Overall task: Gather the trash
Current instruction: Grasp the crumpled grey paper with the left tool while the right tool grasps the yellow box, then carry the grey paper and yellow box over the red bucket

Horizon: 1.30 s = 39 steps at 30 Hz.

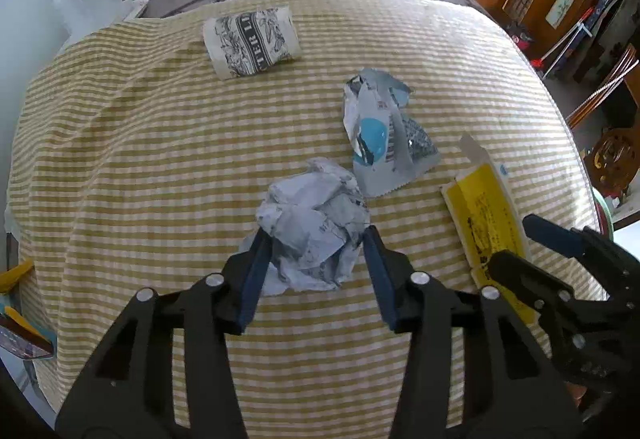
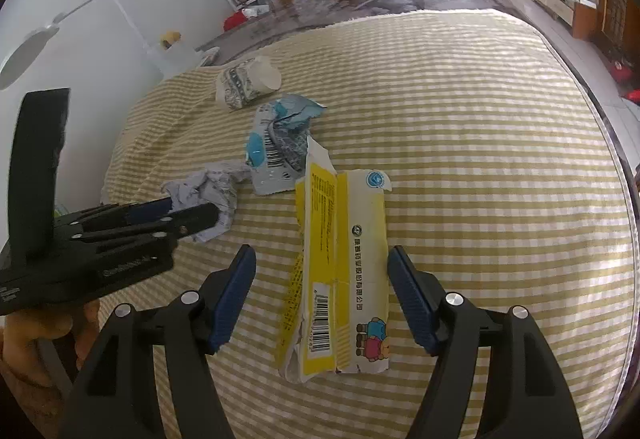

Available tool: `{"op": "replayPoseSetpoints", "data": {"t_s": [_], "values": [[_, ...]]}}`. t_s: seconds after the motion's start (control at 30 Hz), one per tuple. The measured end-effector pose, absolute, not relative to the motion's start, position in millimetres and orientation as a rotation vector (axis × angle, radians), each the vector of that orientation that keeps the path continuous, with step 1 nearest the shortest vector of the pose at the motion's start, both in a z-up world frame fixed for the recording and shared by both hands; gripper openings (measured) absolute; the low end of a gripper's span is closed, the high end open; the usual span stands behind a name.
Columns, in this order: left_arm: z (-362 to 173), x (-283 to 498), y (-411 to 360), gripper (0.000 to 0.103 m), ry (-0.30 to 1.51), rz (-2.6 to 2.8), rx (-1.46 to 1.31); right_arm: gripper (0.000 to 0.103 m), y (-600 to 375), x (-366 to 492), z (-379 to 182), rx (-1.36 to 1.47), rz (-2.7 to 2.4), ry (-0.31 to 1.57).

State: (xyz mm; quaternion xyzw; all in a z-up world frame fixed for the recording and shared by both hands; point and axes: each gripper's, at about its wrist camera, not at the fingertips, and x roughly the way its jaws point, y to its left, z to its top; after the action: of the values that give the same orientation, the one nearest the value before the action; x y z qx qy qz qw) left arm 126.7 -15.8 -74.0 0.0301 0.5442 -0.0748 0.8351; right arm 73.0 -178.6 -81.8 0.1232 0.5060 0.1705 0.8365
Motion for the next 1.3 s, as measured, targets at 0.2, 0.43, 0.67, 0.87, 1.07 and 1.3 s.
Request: {"op": "replayPoseSetpoints", "data": {"t_s": [0.2,0.43,0.67,0.87,1.07,1.3], "values": [[-54,124,-6,0.043,1.07,-0.153,-0.012,0.066,-185,76,-89,0.294,0.345,1.102],[-24,115,-4,0.043,0.923,-0.176,-0.078,0.029,-178,71,-78,0.221,0.367,1.076],[-14,114,-4,0.043,0.873,-0.18,-0.119,0.026,-205,59,-56,0.274,0.36,0.978],[0,106,-9,0.043,0.784,-0.17,-0.117,0.026,-233,44,-37,0.302,0.33,0.893],[10,83,-31,0.043,0.724,-0.171,-0.09,0.027,-256,33,-28,0.316,0.316,0.839],[4,56,-66,0.043,0.735,-0.208,-0.093,0.027,-276,18,-21,0.326,0.298,0.798]]}}
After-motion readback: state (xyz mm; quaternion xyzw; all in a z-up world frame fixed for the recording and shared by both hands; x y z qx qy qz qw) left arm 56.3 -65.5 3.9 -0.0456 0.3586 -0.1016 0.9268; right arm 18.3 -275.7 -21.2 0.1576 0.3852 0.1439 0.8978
